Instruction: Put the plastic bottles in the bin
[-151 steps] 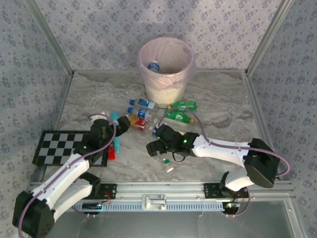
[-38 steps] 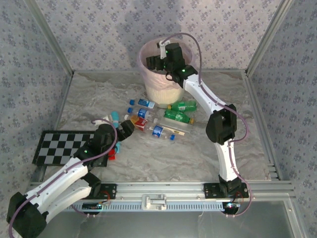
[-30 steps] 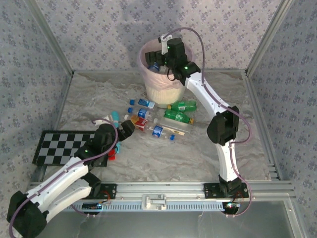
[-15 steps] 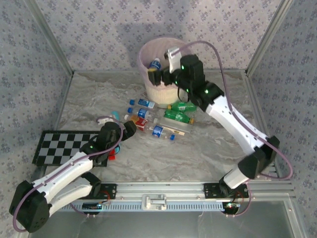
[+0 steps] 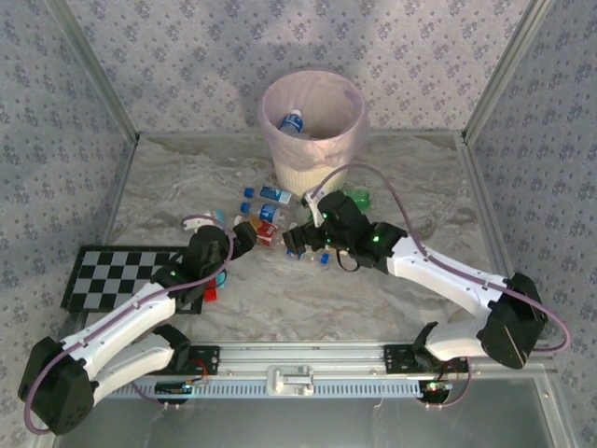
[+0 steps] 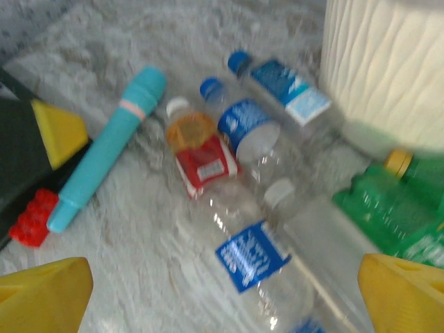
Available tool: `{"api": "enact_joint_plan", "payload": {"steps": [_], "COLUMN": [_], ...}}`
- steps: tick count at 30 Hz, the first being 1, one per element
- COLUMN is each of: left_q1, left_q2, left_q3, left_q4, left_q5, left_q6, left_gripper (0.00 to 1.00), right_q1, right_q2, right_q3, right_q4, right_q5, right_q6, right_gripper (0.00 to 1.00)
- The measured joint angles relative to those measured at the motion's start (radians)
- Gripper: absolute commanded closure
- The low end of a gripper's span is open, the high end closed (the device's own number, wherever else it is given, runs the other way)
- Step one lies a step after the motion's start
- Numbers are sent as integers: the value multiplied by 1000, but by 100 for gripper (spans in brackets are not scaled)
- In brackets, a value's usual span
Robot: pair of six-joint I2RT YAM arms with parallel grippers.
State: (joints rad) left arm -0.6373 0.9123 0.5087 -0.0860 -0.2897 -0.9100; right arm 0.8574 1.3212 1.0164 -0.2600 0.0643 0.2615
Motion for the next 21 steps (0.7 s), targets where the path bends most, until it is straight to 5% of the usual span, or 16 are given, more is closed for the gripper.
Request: {"api": "enact_joint_plan", "payload": {"steps": [10, 21], "left_q1": [0, 0], "left_q2": [8, -11], "left_q3": [4, 5], "left_q4": [-24, -47], "left_q5": [-3, -13], "left_q6": [-7, -27], "left_gripper": [0, 0], "right_q1": [35, 109], "right_q2": [231, 488], "right_q3": [79, 392], "right_q4": [-103, -304], "right_q5": [10, 206], "right_q6": [45, -95], "right_gripper": [0, 2]}}
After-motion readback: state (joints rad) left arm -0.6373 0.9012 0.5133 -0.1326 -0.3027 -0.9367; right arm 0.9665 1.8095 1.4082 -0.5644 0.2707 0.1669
